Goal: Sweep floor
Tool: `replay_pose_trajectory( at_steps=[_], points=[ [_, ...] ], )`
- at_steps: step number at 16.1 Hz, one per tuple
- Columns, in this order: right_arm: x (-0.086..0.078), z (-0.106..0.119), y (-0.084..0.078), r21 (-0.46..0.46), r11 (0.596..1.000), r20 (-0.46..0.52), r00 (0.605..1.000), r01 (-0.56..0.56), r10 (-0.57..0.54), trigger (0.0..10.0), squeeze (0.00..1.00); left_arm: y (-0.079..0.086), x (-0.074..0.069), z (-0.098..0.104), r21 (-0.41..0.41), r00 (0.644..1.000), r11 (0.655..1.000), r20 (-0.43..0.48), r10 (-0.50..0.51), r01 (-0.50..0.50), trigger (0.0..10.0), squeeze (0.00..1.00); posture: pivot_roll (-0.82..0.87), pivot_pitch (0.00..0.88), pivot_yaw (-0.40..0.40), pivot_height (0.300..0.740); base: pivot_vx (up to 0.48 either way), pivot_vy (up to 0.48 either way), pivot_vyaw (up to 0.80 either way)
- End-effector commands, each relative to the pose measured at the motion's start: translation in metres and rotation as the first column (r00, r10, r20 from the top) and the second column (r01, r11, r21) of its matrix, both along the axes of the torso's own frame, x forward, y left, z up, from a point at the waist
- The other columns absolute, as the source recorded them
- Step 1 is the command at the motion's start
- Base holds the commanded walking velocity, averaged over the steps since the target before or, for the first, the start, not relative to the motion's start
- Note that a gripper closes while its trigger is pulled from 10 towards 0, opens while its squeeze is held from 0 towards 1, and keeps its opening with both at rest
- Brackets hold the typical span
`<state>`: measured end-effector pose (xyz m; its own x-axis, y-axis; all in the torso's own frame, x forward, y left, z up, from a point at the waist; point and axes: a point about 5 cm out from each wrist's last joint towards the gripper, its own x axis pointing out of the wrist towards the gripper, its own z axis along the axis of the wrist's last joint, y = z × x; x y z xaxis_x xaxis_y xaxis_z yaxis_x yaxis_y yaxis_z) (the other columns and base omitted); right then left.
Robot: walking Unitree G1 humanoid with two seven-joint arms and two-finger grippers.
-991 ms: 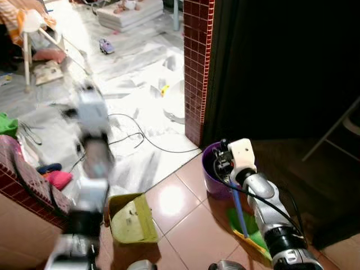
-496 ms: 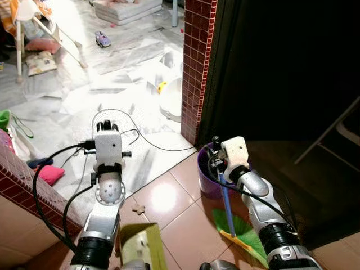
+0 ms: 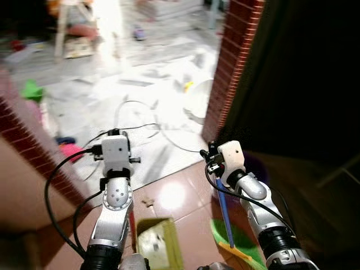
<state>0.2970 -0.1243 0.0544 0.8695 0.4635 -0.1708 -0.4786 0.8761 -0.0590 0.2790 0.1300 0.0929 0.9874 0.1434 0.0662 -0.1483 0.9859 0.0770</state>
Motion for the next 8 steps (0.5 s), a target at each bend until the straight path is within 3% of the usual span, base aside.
replay_pose_trajectory(
  at_steps=[1, 3, 4, 7, 8],
  points=[
    [-0.001, 0.001, 0.003, 0.068, 0.998, -0.009, 1.000, 0.009, -0.008, 10.0, 0.00, -0.004, 0.005, 0.016, 0.015, 0.997, 1.000, 0.077, -0.028, 0.027, 10.0, 0.00, -0.05, 0.000, -0.005, 0.740, 0.000, 0.000, 0.80],
    [0.000, 0.001, 0.002, 0.063, 0.998, -0.012, 1.000, 0.009, -0.009, 10.0, 0.00, -0.010, 0.012, 0.012, 0.004, 1.000, 1.000, 0.014, -0.008, 0.008, 10.0, 0.00, -0.06, 0.000, -0.006, 0.740, 0.000, 0.000, 0.80],
    [0.000, 0.002, 0.003, 0.069, 0.998, -0.009, 1.000, 0.012, -0.011, 10.0, 0.00, -0.012, 0.012, 0.010, -0.021, 1.000, 0.999, 0.006, -0.031, 0.031, 10.0, 0.00, -0.07, 0.000, 0.001, 0.740, 0.000, 0.000, 0.80],
    [0.003, 0.003, 0.006, 0.106, 0.993, 0.000, 0.999, 0.041, -0.041, 10.0, 0.00, -0.012, 0.010, -0.002, 0.006, 0.999, 0.999, -0.017, -0.041, 0.041, 10.0, 0.00, -0.06, 0.000, 0.019, 0.740, 0.000, 0.000, 0.80],
    [0.004, 0.005, 0.007, 0.124, 0.991, 0.003, 0.999, 0.046, -0.047, 10.0, 0.00, -0.012, 0.011, -0.003, 0.015, 0.999, 0.999, -0.023, -0.030, 0.030, 10.0, 0.00, -0.06, 0.000, 0.021, 0.740, 0.000, 0.000, 0.00]
  ],
)
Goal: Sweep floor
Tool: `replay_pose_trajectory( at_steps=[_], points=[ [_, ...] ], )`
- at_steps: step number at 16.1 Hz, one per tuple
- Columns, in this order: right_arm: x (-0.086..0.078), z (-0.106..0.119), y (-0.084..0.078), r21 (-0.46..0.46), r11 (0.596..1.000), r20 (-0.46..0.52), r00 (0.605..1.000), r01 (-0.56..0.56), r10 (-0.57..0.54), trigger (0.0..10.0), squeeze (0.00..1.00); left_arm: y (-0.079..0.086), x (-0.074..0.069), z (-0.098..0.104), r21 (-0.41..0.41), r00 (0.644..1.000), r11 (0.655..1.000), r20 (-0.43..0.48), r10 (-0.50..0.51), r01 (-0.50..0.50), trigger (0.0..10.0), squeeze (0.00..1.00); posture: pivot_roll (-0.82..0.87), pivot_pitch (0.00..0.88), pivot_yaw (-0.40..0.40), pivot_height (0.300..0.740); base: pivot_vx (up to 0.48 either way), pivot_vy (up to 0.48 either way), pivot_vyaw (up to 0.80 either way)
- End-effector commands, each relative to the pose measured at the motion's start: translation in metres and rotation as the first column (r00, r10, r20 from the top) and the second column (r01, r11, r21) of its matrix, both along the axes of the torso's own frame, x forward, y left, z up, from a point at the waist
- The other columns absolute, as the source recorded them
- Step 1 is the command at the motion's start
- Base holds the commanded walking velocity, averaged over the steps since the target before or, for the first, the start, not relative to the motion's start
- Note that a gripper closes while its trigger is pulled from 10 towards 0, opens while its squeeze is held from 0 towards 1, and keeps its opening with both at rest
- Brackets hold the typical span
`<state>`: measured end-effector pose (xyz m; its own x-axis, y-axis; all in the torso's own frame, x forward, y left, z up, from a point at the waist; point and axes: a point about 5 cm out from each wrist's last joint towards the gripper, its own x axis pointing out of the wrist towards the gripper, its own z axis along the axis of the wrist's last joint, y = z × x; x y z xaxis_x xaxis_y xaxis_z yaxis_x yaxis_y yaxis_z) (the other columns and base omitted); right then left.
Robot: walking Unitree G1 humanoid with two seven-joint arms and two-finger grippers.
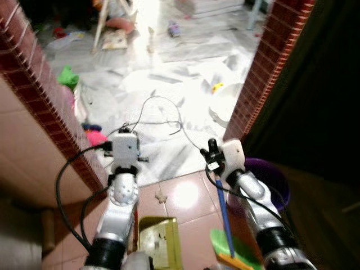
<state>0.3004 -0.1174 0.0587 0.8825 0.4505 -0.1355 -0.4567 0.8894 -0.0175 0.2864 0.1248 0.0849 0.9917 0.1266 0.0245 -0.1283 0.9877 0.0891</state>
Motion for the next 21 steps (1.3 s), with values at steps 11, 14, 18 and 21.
replay_pose_trajectory(
  at_steps=[11, 14, 18, 21],
  points=[
    [0.022, 0.027, 0.015, 0.203, 0.976, 0.073, 0.992, 0.084, -0.100, 10.0, 0.00, -0.002, 0.020, 0.015, 0.057, 0.999, 0.998, 0.041, -0.023, 0.020, 10.0, 0.00, -0.02, 0.000, 0.076, 0.740, 0.000, 0.000, 0.13],
    [0.027, 0.037, 0.023, 0.217, 0.974, 0.102, 0.991, 0.060, -0.084, 10.0, 0.00, -0.004, 0.024, 0.023, 0.072, 0.998, 0.997, 0.065, -0.017, 0.013, 10.0, 0.00, -0.01, 0.000, 0.074, 0.740, 0.000, 0.000, 0.00],
    [0.023, 0.034, 0.029, 0.216, 0.975, 0.098, 0.993, 0.043, -0.066, 10.0, 0.00, -0.003, 0.020, 0.016, 0.076, 0.999, 0.997, 0.036, -0.006, 0.003, 10.0, 0.00, -0.01, 0.000, 0.058, 0.740, 0.000, 0.000, 0.00],
    [0.022, 0.032, 0.027, 0.205, 0.978, 0.098, 0.993, 0.045, -0.067, 10.0, 0.00, -0.002, 0.023, 0.017, 0.076, 0.999, 0.997, 0.035, -0.006, 0.003, 10.0, 0.00, -0.01, 0.000, 0.062, 0.740, -0.162, 0.000, 0.00]
  ],
)
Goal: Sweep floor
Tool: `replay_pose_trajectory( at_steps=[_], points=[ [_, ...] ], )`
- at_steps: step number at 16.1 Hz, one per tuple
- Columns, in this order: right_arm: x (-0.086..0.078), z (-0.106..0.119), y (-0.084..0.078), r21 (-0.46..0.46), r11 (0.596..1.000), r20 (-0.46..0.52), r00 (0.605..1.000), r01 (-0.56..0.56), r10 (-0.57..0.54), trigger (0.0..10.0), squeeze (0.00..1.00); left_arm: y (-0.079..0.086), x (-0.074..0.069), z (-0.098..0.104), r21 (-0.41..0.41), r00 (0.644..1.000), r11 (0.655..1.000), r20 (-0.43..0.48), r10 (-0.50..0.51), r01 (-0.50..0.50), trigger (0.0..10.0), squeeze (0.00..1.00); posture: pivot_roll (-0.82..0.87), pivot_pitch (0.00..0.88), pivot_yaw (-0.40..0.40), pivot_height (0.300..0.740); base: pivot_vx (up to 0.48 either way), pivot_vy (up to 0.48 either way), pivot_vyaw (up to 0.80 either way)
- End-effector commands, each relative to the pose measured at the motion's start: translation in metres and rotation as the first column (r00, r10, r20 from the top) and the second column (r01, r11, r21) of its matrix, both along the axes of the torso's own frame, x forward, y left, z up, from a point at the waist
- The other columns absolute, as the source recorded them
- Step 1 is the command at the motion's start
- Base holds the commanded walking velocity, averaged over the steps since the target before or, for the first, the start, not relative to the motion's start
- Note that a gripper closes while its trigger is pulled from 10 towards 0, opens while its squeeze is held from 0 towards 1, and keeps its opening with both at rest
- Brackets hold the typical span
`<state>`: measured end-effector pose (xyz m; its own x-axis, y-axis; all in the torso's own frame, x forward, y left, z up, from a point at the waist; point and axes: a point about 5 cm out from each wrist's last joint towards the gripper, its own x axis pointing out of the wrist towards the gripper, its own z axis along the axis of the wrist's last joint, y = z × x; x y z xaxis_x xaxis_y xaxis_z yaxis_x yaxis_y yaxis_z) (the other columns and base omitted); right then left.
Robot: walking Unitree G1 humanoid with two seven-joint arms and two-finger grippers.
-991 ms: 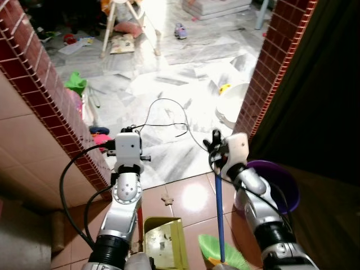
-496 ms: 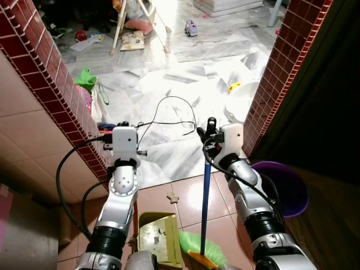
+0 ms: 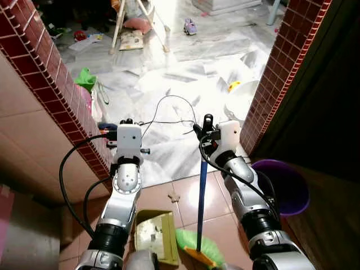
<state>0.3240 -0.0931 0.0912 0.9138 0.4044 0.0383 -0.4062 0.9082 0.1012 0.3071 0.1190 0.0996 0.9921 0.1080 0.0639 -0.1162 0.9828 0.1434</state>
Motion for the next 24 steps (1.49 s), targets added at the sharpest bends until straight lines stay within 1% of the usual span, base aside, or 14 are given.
replay_pose_trajectory(
  at_steps=[1, 3, 6, 13, 14, 16, 20, 21, 24],
  points=[
    [-0.002, -0.002, 0.001, 0.021, 1.000, -0.004, 1.000, -0.003, 0.003, 10.0, 0.00, 0.003, 0.003, 0.003, 0.015, 1.000, 1.000, 0.004, 0.011, -0.011, 10.0, 0.00, -0.02, 0.000, 0.063, 0.740, -0.247, 0.000, 0.00],
    [-0.003, -0.004, -0.001, 0.016, 1.000, -0.008, 1.000, 0.000, 0.000, 10.0, 0.00, 0.001, 0.004, 0.002, 0.014, 1.000, 1.000, 0.002, 0.003, -0.003, 10.0, 0.00, -0.02, 0.000, 0.065, 0.740, -0.247, 0.000, 0.00],
    [-0.003, -0.004, -0.001, 0.015, 1.000, -0.008, 1.000, 0.002, -0.002, 10.0, 0.00, 0.001, 0.004, 0.000, 0.012, 1.000, 1.000, -0.003, -0.002, 0.002, 10.0, 0.00, -0.02, 0.000, 0.069, 0.740, -0.261, 0.000, 0.71],
    [-0.002, -0.004, -0.002, 0.011, 1.000, -0.002, 1.000, 0.010, -0.010, 10.0, 0.00, 0.002, 0.005, 0.000, 0.012, 1.000, 1.000, -0.002, -0.004, 0.004, 10.0, 0.00, -0.02, 0.000, 0.067, 0.740, -0.288, 0.000, 0.00],
    [-0.001, -0.003, -0.002, 0.010, 1.000, 0.000, 1.000, 0.011, -0.011, 10.0, 0.00, 0.002, 0.006, 0.001, 0.011, 1.000, 1.000, 0.004, -0.006, 0.006, 10.0, 0.00, -0.02, 0.000, 0.067, 0.740, -0.285, 0.000, 0.00],
    [0.000, -0.002, -0.001, 0.008, 1.000, 0.011, 1.000, 0.010, -0.010, 10.0, 0.00, 0.004, 0.013, 0.010, 0.007, 1.000, 1.000, 0.031, 0.002, -0.003, 10.0, 0.00, -0.03, 0.000, 0.069, 0.740, -0.283, 0.000, 0.00],
    [-0.001, -0.002, -0.002, 0.001, 1.000, 0.017, 1.000, 0.008, -0.008, 10.0, 0.00, 0.008, 0.019, 0.022, 0.001, 0.998, 1.000, 0.067, 0.011, -0.012, 10.0, 0.00, -0.03, 0.000, 0.066, 0.740, -0.261, 0.000, 0.00],
    [-0.001, -0.002, -0.002, -0.003, 1.000, 0.018, 1.000, 0.006, -0.006, 10.0, 0.00, 0.010, 0.019, 0.025, 0.000, 0.996, 1.000, 0.082, 0.017, -0.017, 10.0, 0.00, -0.03, 0.000, 0.064, 0.740, -0.259, 0.000, 0.00],
    [-0.001, -0.003, -0.001, -0.006, 1.000, 0.018, 1.000, 0.000, 0.000, 10.0, 0.00, 0.015, 0.017, 0.023, 0.006, 0.996, 0.999, 0.086, 0.036, -0.036, 10.0, 0.00, -0.02, 0.000, 0.061, 0.740, -0.260, 0.000, 0.00]
  ],
)
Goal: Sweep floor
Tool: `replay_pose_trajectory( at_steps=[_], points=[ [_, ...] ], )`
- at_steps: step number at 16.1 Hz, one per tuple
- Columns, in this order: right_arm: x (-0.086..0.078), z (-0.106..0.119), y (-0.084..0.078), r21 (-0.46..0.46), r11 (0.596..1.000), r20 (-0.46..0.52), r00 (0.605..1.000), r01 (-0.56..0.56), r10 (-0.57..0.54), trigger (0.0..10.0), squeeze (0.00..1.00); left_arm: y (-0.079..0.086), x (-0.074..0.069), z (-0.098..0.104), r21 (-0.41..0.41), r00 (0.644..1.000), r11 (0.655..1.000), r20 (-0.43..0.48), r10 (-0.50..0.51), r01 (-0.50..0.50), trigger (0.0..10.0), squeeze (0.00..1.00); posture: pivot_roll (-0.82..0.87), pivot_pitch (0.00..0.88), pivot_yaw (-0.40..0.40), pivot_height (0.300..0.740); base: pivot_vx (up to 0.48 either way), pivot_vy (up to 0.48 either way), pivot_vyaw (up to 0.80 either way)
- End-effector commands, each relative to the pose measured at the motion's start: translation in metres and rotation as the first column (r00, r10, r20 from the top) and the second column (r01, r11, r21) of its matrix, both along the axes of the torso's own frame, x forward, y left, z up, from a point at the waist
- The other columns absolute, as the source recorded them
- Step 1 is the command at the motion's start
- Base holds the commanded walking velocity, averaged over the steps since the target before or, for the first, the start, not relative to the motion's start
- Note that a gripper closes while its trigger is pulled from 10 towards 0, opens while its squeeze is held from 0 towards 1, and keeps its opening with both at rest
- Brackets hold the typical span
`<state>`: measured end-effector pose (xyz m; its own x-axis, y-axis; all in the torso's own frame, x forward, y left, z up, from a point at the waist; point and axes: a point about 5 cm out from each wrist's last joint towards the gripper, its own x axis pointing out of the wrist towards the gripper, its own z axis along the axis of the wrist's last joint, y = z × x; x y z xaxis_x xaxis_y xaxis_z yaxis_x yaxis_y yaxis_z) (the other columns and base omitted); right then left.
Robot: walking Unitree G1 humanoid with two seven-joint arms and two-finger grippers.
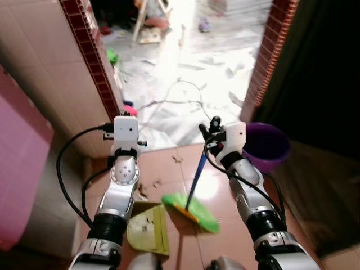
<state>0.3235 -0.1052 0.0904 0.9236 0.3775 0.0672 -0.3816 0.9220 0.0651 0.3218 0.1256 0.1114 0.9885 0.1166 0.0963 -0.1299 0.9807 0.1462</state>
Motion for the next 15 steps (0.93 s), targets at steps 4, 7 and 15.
replay_pose_trajectory(
  at_steps=[4, 7, 15],
  points=[
    [0.000, -0.002, 0.013, 0.017, 0.999, -0.022, 0.999, -0.035, 0.035, 10.0, 0.00, 0.011, 0.004, 0.015, 0.021, 0.997, 0.999, 0.074, 0.031, -0.033, 10.0, 0.00, -0.02, 0.000, 0.062, 0.740, -0.063, 0.000, 0.00],
    [-0.001, -0.003, 0.013, 0.017, 0.999, -0.023, 0.999, -0.039, 0.040, 10.0, 0.00, 0.026, 0.006, 0.019, 0.038, 0.997, 0.999, 0.068, 0.035, -0.038, 10.0, 0.00, -0.03, 0.000, 0.061, 0.740, 0.000, 0.000, 0.00],
    [-0.013, -0.026, -0.008, -0.042, 0.999, -0.106, 0.994, -0.010, 0.005, 10.0, 0.00, 0.054, -0.033, -0.030, 0.174, 0.999, 0.984, -0.044, -0.018, 0.026, 10.0, 0.00, -0.01, 0.000, -0.029, 0.740, 0.000, 0.000, 0.00]
  ],
)
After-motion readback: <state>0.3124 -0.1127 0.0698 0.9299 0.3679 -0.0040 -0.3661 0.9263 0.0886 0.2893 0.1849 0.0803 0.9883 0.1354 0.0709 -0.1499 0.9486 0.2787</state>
